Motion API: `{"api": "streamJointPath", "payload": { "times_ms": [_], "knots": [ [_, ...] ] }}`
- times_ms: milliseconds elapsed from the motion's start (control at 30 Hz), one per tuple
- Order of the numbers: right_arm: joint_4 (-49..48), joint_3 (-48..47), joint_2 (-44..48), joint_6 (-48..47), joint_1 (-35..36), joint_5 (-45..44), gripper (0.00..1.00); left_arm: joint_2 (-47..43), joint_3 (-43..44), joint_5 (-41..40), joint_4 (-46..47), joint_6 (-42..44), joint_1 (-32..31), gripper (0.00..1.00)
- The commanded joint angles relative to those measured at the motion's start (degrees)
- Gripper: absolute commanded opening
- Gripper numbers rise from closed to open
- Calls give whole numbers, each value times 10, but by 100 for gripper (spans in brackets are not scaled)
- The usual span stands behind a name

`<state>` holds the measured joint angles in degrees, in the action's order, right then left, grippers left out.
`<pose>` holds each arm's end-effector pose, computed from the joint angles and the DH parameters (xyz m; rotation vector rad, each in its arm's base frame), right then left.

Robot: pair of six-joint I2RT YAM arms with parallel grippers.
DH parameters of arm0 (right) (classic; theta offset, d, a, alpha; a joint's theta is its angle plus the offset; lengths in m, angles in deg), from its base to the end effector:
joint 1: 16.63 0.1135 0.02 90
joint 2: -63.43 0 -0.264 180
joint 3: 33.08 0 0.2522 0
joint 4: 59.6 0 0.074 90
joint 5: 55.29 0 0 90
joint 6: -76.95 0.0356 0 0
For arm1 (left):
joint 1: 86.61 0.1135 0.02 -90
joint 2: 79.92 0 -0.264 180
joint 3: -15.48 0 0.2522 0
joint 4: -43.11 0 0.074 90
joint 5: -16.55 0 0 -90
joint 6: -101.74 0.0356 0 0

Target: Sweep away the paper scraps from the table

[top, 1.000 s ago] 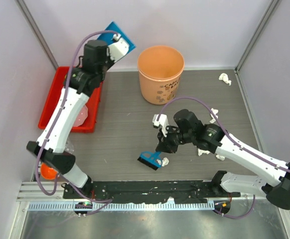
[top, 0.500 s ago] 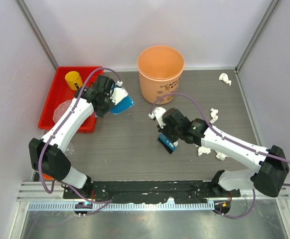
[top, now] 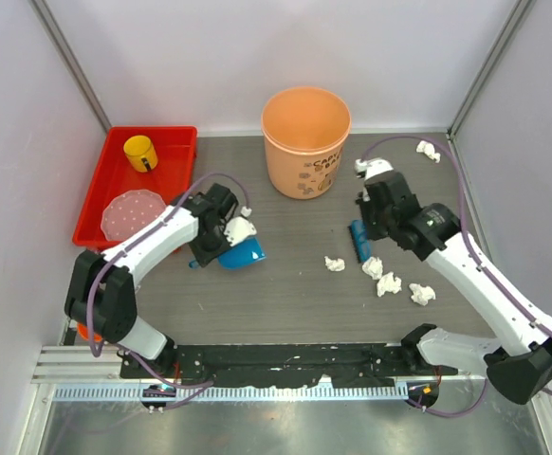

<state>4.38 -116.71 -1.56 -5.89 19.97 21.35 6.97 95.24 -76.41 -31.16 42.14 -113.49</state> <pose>0.1845 0.1268 0.3561 -0.4846 2.2866 0.1036 0.2437 -0.1215 0.2375 1.4290 2.6287 0.0842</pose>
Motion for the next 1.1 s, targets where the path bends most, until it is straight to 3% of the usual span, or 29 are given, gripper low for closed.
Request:
{"api": "streamJointPath", "payload": {
  "times_ms": [0,33,133,300,467,567,633,733,900,1067],
  "knots": [
    [116,0,-15,68,-102,-155,1,27,-10,24,45,-9,-69,0],
    [124,-5,-22,86,-113,-221,1,46,-10,26,50,-11,-80,0],
    [146,-23,-50,89,-151,-249,1,87,-2,28,65,-16,-111,0],
    [158,-24,-133,128,-202,-201,1,137,23,44,59,-11,-143,0],
    [150,2,-138,159,-204,-229,1,165,42,73,47,-3,-163,0],
    [151,10,-155,162,-204,-185,1,178,62,95,45,-3,-172,0],
    [122,36,-153,153,-203,-105,1,196,70,95,39,-2,-178,0],
    [66,57,-124,159,-173,-41,1,219,86,96,29,1,-187,0],
    [0,43,-109,164,-88,-34,1,246,127,88,17,2,-194,0],
    [-55,39,-133,132,-50,-2,1,281,181,74,-2,2,-197,0]
  ]
}}
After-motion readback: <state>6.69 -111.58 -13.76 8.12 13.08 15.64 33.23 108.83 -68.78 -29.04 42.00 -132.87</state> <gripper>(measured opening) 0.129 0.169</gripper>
